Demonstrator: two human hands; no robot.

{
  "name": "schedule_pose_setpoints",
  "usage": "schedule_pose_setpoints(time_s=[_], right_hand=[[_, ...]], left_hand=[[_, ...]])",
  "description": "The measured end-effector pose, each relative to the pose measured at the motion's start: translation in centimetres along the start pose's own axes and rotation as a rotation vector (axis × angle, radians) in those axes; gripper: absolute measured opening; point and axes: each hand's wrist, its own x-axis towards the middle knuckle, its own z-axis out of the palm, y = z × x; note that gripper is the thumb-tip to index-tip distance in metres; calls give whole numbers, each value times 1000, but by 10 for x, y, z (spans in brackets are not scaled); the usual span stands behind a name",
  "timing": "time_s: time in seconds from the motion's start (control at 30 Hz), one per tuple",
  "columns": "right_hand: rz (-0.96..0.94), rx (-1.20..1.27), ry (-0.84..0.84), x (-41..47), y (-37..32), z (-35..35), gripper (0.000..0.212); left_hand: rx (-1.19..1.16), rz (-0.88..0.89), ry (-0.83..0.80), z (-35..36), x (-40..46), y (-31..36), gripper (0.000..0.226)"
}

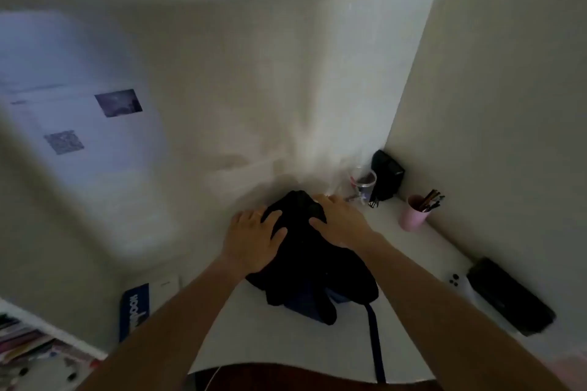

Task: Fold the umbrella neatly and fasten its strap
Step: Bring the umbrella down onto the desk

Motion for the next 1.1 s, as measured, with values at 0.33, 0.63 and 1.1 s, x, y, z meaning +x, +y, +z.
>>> schedule_pose_setpoints(time_s=[0.33,0.63,1.1], right_hand=[[-205,-342,151,32,18,75,23],[-126,-670,130,-71,24,160,22],[22,-173,968,-223,6,188,63]], left_hand=[[-31,78,268,115,27,1,70],[157,193,395,168,-46,51,64],[-92,23,764,58,-204,89,81]])
